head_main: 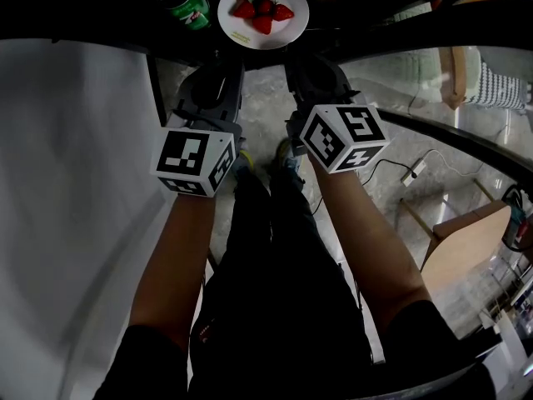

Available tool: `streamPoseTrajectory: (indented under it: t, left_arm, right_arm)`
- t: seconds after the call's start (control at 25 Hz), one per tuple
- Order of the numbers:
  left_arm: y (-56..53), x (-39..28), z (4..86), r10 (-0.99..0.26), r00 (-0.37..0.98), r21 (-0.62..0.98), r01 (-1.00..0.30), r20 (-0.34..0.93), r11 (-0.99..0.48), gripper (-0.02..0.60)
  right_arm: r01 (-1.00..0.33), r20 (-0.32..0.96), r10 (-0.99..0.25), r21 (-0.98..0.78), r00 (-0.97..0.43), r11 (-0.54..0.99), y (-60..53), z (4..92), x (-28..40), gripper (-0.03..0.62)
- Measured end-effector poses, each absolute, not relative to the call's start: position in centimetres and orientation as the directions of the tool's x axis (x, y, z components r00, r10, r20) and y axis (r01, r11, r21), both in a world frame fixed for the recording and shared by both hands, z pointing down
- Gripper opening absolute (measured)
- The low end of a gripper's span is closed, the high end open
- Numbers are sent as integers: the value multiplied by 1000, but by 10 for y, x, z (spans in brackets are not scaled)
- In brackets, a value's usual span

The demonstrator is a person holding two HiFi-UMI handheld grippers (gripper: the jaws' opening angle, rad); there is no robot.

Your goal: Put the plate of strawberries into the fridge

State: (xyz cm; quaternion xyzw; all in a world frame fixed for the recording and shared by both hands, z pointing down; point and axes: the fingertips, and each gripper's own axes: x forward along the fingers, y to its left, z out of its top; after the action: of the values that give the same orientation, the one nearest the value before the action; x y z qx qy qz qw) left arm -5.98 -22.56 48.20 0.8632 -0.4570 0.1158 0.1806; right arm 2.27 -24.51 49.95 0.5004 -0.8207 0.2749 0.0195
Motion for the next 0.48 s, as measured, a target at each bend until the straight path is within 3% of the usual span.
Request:
streamPoseTrajectory:
  t: [0.24, 0.48]
  left_arm:
    - [-230, -59, 489, -747, 555, 206, -831, 367, -516, -14]
    - [-231, -63, 494, -748, 545, 205, -837, 377, -507, -14]
  right_arm:
    - [-873, 321, -816, -263, -480, 410, -244, 507, 16, 5]
    - [-871, 356, -795, -213, -490, 442, -241, 527, 3, 5]
